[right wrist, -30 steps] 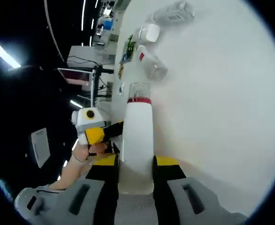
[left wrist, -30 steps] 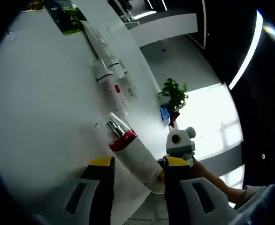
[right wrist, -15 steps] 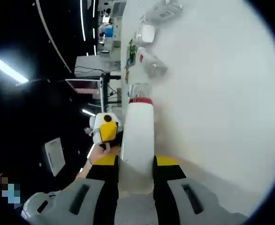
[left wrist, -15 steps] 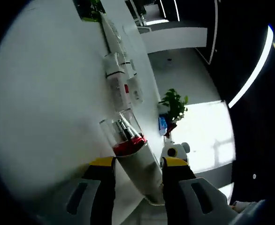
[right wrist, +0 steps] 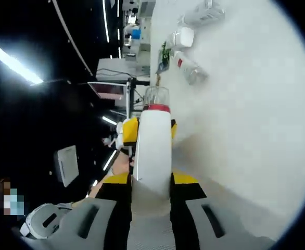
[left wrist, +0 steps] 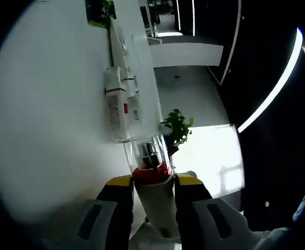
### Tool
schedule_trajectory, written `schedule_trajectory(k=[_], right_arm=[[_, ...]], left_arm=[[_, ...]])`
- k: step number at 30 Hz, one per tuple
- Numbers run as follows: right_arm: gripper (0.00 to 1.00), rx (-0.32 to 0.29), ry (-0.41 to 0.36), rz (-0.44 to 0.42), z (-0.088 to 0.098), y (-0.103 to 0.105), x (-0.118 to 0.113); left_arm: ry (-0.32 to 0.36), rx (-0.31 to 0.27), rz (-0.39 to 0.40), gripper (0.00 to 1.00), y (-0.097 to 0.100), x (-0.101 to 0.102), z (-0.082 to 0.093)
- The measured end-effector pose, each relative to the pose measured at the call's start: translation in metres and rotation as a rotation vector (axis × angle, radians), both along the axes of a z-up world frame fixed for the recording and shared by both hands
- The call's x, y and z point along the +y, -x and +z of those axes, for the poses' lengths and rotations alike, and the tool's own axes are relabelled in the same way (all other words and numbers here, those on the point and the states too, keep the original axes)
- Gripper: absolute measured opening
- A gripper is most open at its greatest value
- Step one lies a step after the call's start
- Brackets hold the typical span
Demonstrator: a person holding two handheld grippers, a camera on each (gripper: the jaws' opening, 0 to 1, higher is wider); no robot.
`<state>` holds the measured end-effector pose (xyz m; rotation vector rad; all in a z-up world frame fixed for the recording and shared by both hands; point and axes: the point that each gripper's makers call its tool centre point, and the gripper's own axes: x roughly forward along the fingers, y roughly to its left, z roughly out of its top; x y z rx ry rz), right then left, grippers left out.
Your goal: Arrange the skincare products in the storage area until every visible bottle or jar stands upright without overlapping.
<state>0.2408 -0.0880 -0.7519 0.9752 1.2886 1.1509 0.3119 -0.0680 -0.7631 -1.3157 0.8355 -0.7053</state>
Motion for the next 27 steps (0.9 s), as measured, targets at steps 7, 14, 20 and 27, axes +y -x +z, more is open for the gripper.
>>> schedule_trajectory(k=[7,14,20,27], right_arm=[[0.27,-0.044,0.005,0.044,0.003,0.010,0.001],[0.27,-0.119,0.028,0.089,0.002,0.014,0.004],[0.27,-0.168,0.046,0.110,0.001,0.015,0.003],[0.27,-0.290,0.061,0.145,0.001,0.018,0.001]], left_arm=[[0.025,0.004,-0.042,0.23,0.006,-0.001,0.007],[0.006,-0.062,-0.048,0.22,0.005,-0.008,0.017],[-0.004,-0.092,-0.064,0.22,0.010,-0.017,0.025],[-0.058,-0.219,-0.124,0.22,0.012,-0.019,0.040]])
